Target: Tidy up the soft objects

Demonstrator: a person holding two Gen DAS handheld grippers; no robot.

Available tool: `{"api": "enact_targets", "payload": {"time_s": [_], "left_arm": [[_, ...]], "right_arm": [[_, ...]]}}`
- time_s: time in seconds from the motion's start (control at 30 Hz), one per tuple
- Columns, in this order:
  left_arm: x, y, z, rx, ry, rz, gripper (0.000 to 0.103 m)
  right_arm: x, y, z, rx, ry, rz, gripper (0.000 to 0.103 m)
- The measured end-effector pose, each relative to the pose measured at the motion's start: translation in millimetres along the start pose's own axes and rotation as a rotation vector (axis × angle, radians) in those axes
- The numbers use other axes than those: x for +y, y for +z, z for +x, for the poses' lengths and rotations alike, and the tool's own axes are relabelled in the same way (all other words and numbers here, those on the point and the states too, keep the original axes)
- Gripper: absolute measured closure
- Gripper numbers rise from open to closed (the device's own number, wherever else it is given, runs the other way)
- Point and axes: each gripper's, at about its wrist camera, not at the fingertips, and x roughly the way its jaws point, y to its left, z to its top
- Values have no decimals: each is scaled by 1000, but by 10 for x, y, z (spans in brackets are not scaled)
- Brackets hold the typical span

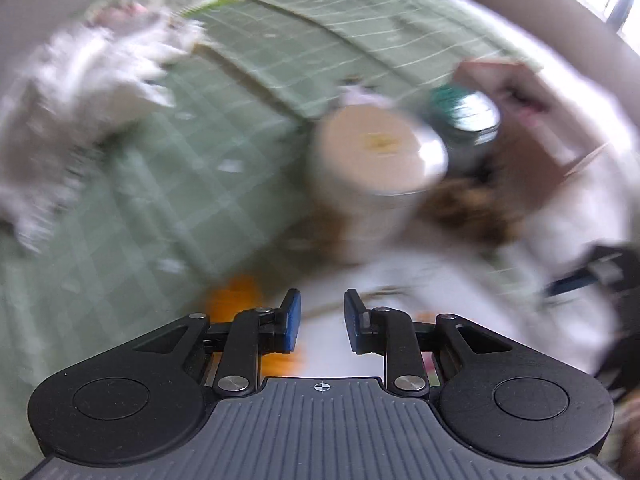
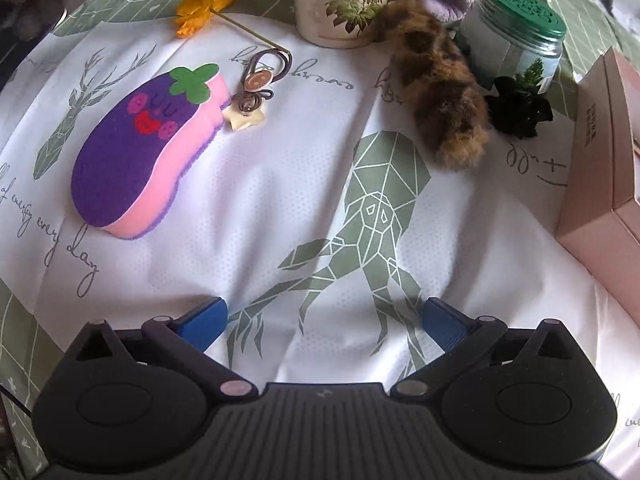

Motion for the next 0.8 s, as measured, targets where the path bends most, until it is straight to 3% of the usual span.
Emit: {"api": "enact_targets", "payload": {"time_s": [0.1,0.2,0.27,0.37,0.5,0.57,0.63,0.67,0.77,0.8], "left_arm": [[-202,-16,78,51,-83,-20,76],[-297,-76,138,92,-101,-23,76],[-281,-157,167,131,-140,-70,76],[-290,-267,164,168,-176,-111,76],[-442,-395,119,195,-169,-31,76],[-512,-444,77,200,-153,20,76],[-547,-498,17,198,-144,57,76],[-544,-519,9,197,-145,59,76],[-413,-548,14,193,-139,10,76],[-331,-551,16,187,-128,-32,76]], "right_arm": [[-2,65,7,9,0,-24,0],[-20,178,-148,-56,4,-44,21],[-51,322,-282,-119,3,-23,22],[-246,647,-367,-134,37,96,22],[-470,1005,-304,-112,143,293,22],[-446,1134,-222,-101,164,311,28],[-335,1268,-133,-85,173,289,45],[-260,1334,-75,-74,182,274,47],[-100,1468,79,-36,185,234,55],[-38,1489,136,-16,171,213,65]]}}
